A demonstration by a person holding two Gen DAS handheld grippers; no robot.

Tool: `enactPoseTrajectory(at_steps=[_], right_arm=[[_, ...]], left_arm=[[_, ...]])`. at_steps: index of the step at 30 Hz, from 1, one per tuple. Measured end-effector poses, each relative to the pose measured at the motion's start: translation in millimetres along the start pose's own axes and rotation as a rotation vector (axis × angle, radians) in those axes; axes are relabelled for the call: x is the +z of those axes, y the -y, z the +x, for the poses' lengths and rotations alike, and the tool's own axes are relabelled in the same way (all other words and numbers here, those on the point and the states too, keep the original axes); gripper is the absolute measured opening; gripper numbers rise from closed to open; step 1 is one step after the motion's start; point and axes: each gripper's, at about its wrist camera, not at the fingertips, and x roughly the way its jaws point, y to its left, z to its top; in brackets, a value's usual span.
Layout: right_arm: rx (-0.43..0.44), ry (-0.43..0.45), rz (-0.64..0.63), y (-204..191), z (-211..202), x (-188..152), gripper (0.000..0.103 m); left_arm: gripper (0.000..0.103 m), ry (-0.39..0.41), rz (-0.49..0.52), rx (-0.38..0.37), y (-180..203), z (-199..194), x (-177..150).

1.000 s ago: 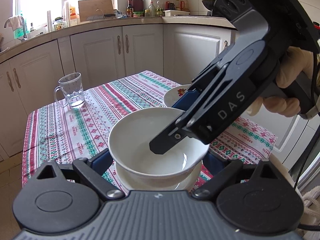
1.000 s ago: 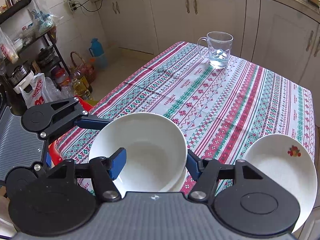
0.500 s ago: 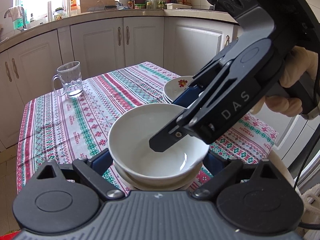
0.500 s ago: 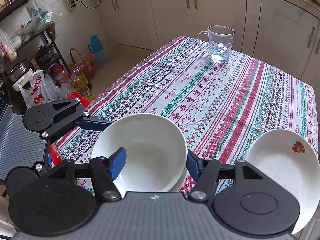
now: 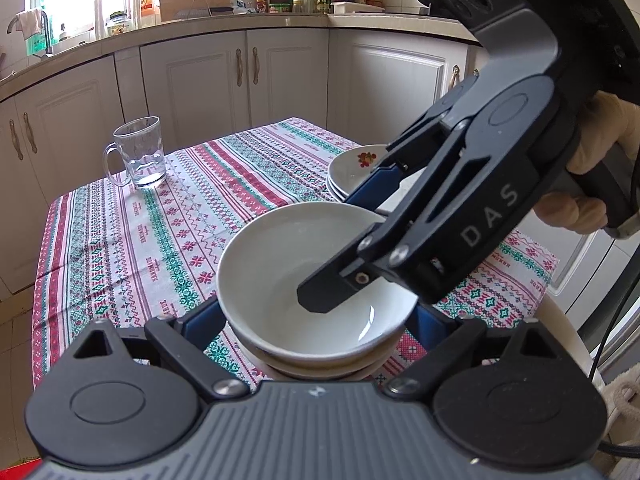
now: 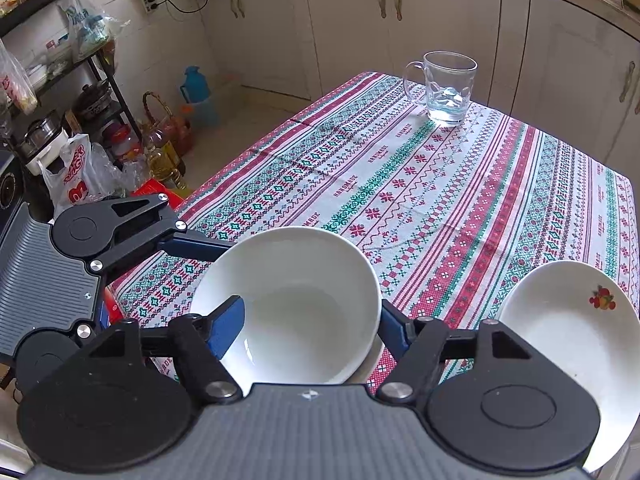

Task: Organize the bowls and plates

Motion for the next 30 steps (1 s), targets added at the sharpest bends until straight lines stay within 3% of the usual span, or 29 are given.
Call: enactPoseTrajectory(at_steps=[2, 4, 6, 17, 30], right_arm=[[0.003, 0.004, -0.006, -1, 0, 0, 0.083], [-0.015, 0.015, -0.021, -4, -2, -1, 0.098], [-0.021, 0.037, -0.035, -6, -5, -3, 0.103], [-0.065, 0.089, -0.094, -13, -21, -13, 0.103], [-0.145, 0.075, -0.170, -18, -30, -65, 0.103]], left_arm=[[0.097, -0.003, -0.002, -0.001, -1, 1, 0], [0.097, 0.005, 0.001, -0.001, -1, -1, 0], [0.097, 0.005, 0.010, 0.002, -1, -2, 0], [0.098, -0.007, 0.051, -0.015, -4, -17, -8], [0.098, -0.081, 0.024, -0.026, -11, -5, -21]])
